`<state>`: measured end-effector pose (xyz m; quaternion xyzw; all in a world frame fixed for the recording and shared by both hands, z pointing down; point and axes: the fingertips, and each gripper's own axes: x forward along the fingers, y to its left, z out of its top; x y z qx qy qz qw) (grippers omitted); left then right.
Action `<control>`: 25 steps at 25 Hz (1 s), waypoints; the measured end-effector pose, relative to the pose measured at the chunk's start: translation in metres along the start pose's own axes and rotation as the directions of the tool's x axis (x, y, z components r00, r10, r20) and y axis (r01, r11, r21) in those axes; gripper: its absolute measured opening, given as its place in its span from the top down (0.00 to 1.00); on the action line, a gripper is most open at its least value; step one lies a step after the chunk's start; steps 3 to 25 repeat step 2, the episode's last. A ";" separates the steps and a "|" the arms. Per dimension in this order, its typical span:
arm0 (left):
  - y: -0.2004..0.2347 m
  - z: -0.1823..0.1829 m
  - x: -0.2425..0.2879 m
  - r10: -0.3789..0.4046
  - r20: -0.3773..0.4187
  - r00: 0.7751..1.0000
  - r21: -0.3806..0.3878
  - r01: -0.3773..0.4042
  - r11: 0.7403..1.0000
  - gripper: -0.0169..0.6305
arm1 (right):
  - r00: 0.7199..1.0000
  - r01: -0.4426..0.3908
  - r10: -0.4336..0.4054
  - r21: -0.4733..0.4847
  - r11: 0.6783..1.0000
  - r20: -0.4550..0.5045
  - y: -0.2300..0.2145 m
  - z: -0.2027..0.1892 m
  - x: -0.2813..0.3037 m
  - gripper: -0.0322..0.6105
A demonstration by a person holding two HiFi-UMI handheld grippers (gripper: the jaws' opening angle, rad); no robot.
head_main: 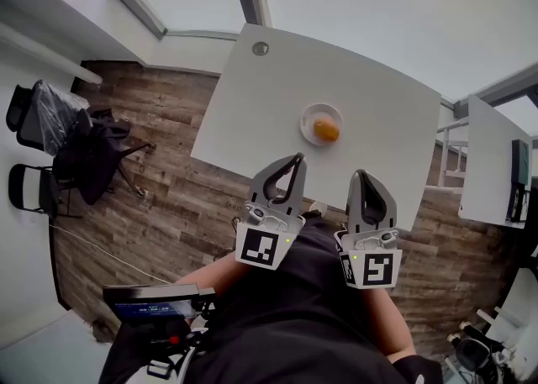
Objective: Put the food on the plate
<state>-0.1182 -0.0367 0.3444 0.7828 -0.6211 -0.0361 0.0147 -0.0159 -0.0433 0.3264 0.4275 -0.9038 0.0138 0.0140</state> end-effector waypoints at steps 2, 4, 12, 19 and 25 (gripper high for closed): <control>-0.005 0.003 -0.001 -0.015 0.003 1.000 0.026 0.015 1.000 0.96 | 1.000 0.002 -0.002 0.007 1.000 0.002 -0.001 0.001 -0.002 0.95; -0.005 0.003 -0.001 -0.015 0.003 1.000 0.026 0.015 1.000 0.96 | 1.000 0.002 -0.002 0.007 1.000 0.002 -0.001 0.001 -0.002 0.95; -0.005 0.003 -0.001 -0.015 0.003 1.000 0.026 0.015 1.000 0.96 | 1.000 0.002 -0.002 0.007 1.000 0.002 -0.001 0.001 -0.002 0.95; -0.005 0.003 -0.001 -0.015 0.003 1.000 0.026 0.015 1.000 0.96 | 1.000 0.002 -0.002 0.007 1.000 0.002 -0.001 0.001 -0.002 0.95; -0.005 0.003 -0.001 -0.015 0.003 1.000 0.026 0.015 1.000 0.96 | 1.000 0.002 -0.002 0.007 1.000 0.002 -0.001 0.001 -0.002 0.95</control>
